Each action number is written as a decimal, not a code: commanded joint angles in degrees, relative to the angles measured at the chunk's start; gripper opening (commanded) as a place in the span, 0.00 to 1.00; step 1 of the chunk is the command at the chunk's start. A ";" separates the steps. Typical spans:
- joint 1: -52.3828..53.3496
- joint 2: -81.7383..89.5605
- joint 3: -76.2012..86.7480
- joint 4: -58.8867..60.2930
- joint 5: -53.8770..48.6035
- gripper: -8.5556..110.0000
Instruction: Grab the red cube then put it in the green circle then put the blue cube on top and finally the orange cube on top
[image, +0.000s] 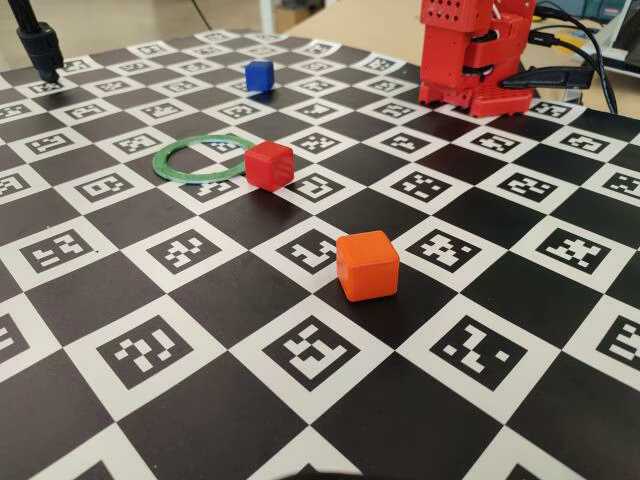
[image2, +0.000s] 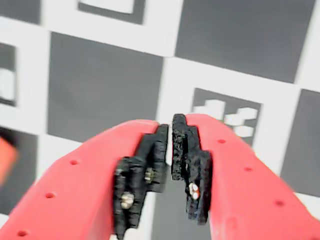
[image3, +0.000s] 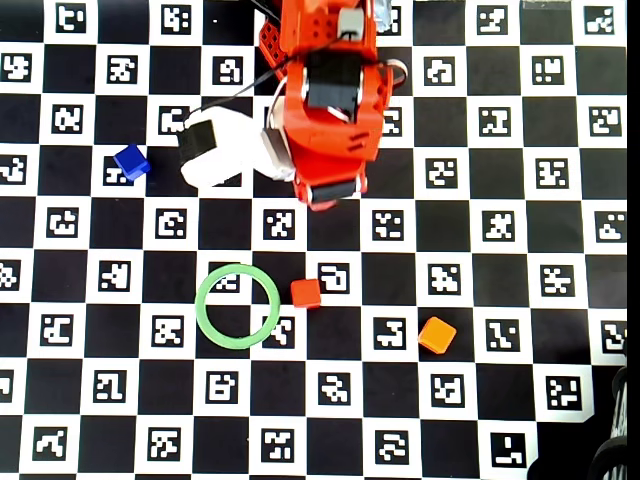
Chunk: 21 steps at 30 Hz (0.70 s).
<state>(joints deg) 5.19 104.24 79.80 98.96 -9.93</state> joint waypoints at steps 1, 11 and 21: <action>0.79 -2.11 -8.26 2.64 3.52 0.13; 1.58 -12.13 -12.92 0.88 6.24 0.34; 2.20 -16.70 -13.01 -2.64 5.54 0.44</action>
<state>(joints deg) 6.59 86.48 69.96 98.09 -4.13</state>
